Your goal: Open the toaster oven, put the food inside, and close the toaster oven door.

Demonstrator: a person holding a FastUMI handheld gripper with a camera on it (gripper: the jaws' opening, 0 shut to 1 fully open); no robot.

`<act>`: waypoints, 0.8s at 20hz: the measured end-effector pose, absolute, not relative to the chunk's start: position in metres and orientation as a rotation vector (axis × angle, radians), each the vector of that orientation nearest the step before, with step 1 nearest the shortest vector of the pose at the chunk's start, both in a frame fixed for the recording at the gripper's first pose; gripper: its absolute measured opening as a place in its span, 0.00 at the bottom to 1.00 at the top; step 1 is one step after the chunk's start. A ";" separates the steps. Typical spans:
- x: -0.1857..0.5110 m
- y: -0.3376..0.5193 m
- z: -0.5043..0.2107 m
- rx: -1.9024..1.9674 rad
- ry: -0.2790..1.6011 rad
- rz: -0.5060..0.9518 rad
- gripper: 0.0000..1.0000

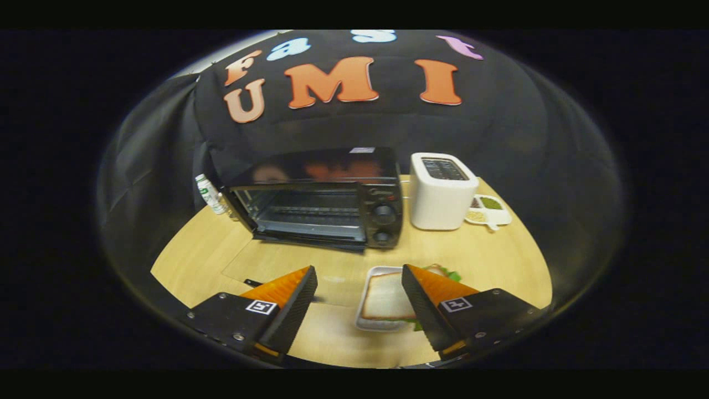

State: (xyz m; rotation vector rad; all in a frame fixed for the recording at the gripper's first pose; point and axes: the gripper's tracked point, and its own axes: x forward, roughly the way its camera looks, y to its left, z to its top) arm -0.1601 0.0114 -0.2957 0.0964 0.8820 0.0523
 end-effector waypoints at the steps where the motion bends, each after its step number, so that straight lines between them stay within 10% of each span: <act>1: -0.160 -0.005 -0.294 0.093 0.881 0.028 0.93; 16: -0.187 -0.029 -0.385 0.235 1.103 0.045 0.96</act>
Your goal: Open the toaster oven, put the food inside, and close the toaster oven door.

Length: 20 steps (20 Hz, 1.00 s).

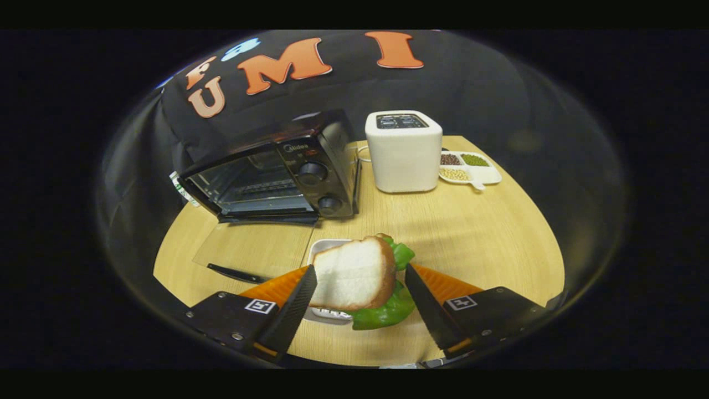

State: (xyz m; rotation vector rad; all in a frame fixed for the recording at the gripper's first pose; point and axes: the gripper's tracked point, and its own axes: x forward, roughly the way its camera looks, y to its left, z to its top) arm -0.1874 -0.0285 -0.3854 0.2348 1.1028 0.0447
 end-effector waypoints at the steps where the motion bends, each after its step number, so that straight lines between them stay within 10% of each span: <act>1: -0.188 -0.028 -0.391 0.255 1.125 0.041 0.95; 4: -0.187 -0.026 -0.404 0.279 1.153 0.033 0.91; 11: -0.176 -0.012 -0.391 0.481 1.157 0.001 0.35; 20: -0.155 -0.004 -0.336 0.540 1.043 -0.030 0.31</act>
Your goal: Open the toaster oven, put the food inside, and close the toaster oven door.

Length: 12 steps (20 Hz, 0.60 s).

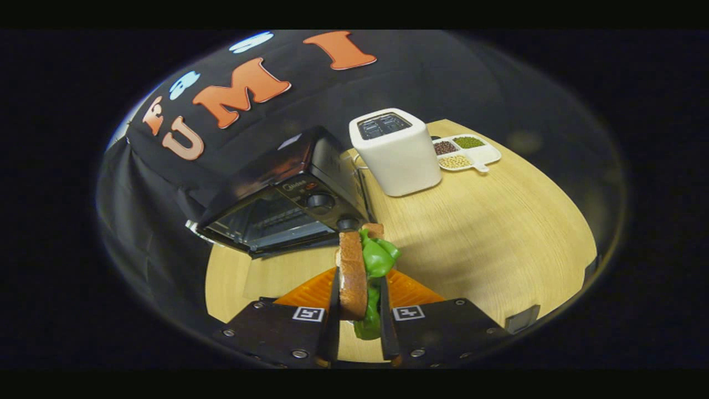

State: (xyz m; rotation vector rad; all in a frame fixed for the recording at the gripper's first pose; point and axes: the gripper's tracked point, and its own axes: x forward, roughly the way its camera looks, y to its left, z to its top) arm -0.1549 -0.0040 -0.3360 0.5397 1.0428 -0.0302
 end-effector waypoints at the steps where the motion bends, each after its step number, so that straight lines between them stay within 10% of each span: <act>1: -0.151 0.002 -0.329 0.546 1.027 -0.018 0.31; 12: -0.132 0.117 -0.294 0.661 0.941 0.113 0.30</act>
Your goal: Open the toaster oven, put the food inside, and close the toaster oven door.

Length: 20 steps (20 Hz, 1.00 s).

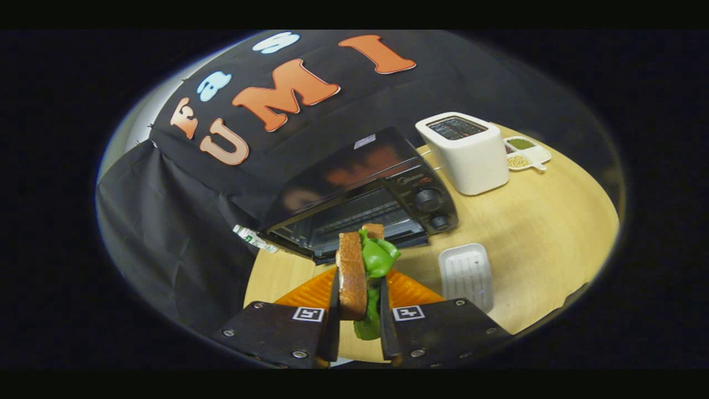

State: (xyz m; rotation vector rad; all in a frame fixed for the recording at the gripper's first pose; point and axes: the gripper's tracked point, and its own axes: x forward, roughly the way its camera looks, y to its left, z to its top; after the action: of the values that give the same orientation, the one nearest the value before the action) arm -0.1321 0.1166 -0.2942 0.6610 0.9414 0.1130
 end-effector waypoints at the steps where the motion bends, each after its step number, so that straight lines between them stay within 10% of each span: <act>1: -0.129 0.126 -0.294 0.678 0.931 0.118 0.30; 20: -0.037 0.185 -0.352 0.977 0.723 -0.052 0.30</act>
State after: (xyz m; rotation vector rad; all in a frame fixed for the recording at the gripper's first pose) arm -0.0370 0.1846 -0.3523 0.9768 0.7234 -0.0521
